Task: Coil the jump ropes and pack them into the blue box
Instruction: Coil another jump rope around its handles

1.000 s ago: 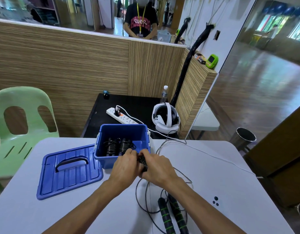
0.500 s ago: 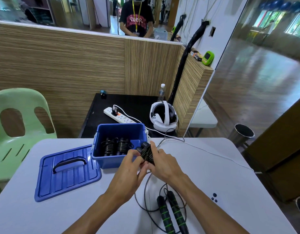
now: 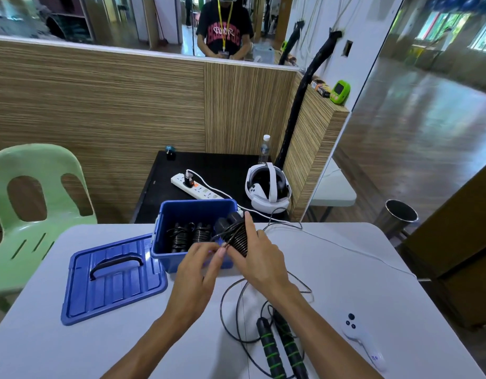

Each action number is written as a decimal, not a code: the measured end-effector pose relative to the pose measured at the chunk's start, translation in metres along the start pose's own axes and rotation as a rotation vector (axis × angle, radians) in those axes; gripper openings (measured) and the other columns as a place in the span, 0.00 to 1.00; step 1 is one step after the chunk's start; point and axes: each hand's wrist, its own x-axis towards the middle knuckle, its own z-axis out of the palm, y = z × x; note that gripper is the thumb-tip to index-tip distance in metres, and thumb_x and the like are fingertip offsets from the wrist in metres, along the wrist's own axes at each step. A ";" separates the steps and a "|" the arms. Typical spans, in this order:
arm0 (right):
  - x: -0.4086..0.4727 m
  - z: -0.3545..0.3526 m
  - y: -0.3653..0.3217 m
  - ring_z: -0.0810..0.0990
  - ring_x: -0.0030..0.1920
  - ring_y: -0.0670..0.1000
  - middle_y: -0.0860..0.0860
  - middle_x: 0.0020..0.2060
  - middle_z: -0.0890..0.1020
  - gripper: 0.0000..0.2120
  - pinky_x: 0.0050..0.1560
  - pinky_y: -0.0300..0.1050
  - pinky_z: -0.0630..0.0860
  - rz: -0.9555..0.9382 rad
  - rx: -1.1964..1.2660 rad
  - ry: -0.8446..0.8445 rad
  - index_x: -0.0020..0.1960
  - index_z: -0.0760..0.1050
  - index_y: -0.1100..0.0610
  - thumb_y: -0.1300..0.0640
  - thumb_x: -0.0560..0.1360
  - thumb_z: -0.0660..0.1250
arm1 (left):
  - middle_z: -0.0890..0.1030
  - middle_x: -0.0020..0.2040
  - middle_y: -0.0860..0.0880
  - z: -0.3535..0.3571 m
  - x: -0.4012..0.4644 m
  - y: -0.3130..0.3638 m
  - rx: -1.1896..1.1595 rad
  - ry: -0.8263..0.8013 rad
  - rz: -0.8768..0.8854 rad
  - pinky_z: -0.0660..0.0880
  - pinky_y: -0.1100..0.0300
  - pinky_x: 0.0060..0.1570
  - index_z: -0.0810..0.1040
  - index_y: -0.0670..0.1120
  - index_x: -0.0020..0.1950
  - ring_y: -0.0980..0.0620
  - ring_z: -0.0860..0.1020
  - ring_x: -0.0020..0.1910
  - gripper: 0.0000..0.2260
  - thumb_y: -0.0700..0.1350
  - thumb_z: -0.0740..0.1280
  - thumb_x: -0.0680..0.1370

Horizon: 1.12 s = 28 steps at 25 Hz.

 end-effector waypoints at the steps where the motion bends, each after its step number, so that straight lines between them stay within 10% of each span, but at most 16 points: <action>1: -0.001 0.003 -0.003 0.78 0.53 0.55 0.52 0.55 0.73 0.41 0.45 0.46 0.71 0.012 0.009 0.022 0.80 0.39 0.46 0.36 0.78 0.59 | 0.78 0.51 0.58 0.004 0.003 0.004 -0.081 0.064 -0.036 0.76 0.67 0.47 0.76 0.54 0.52 0.60 0.78 0.52 0.04 0.51 0.63 0.79; 10: -0.006 0.044 -0.001 0.76 0.56 0.52 0.51 0.63 0.70 0.44 0.48 0.43 0.76 0.048 0.199 0.001 0.78 0.40 0.43 0.39 0.75 0.65 | 0.79 0.53 0.50 0.028 0.028 0.005 -0.584 0.204 -0.654 0.80 0.48 0.52 0.66 0.51 0.62 0.48 0.81 0.51 0.15 0.56 0.63 0.79; 18: 0.005 0.057 -0.004 0.70 0.61 0.53 0.53 0.63 0.70 0.41 0.57 0.45 0.71 -0.015 0.120 -0.017 0.79 0.35 0.47 0.40 0.80 0.59 | 0.81 0.46 0.51 0.028 0.044 -0.014 -0.345 0.255 -0.593 0.74 0.69 0.31 0.75 0.48 0.53 0.53 0.81 0.47 0.10 0.52 0.58 0.82; 28: 0.096 0.099 -0.027 0.59 0.75 0.60 0.61 0.78 0.48 0.36 0.73 0.53 0.61 0.200 0.014 -0.027 0.80 0.40 0.52 0.49 0.82 0.58 | 0.75 0.60 0.51 0.001 0.110 -0.111 0.121 0.062 -0.249 0.71 0.51 0.63 0.72 0.49 0.63 0.53 0.73 0.61 0.15 0.55 0.56 0.82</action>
